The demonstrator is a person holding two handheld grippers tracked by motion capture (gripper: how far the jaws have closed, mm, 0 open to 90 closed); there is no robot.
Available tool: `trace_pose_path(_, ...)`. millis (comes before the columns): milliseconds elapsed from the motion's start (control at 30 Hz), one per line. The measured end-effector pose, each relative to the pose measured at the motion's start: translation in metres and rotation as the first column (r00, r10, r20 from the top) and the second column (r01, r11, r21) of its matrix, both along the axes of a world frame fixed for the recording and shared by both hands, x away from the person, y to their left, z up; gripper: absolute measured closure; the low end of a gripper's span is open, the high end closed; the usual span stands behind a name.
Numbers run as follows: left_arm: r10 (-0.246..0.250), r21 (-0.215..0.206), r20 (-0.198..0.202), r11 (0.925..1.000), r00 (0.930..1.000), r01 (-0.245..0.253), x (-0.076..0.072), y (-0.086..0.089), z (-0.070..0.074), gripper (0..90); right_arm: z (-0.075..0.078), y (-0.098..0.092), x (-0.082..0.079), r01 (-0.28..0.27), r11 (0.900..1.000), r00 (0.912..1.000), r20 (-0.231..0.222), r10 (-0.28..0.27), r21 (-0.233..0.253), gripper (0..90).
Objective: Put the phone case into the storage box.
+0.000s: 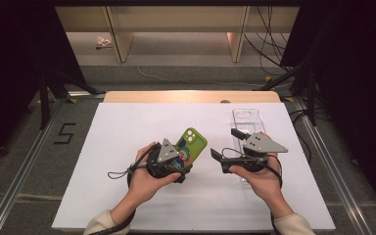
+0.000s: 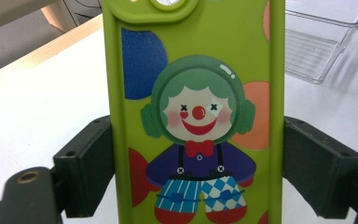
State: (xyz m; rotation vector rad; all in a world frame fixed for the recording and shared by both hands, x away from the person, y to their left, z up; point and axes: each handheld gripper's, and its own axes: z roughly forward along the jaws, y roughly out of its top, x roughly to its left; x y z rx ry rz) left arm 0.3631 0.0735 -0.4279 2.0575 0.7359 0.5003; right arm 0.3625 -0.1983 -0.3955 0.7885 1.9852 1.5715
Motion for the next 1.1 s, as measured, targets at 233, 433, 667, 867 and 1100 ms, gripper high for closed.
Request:
trace_pose_path(233, -0.014, 0.008, -0.001, 0.9999, 0.9999, 0.014, -0.002, -0.004, -0.001, 16.1, 0.0, 0.004, 0.003, -0.002, 1.0, 1.0, -0.008, 0.002, 0.001, 6.6)
trace_pose_path(433, -0.026, 0.008, 0.003, 0.9996, 0.9997, 0.026, -0.005, -0.009, -0.002, 16.1, -0.001, 0.009, 0.006, -0.004, 1.0, 0.9999, -0.016, 0.004, 0.005, 6.8)
trace_pose_path(667, -0.035, 0.018, 0.003, 0.9992, 0.9994, 0.035, -0.007, -0.012, -0.003, 16.1, -0.001, 0.016, 0.008, -0.008, 1.0, 0.9995, -0.029, 0.009, 0.005, 7.1)
trace_pose_path(867, -0.048, 0.02, 0.011, 0.9987, 0.9988, 0.048, -0.01, -0.016, -0.004, 16.1, -0.001, 0.018, 0.01, -0.004, 1.0, 0.9993, -0.036, 0.004, 0.007, 7.4)
trace_pose_path(1100, -0.064, 0.029, 0.011, 0.9975, 0.9979, 0.064, -0.013, -0.021, -0.005, 16.1, 0.0, 0.02, 0.012, -0.002, 1.0, 0.9992, -0.04, 0.002, 0.009, 7.6)
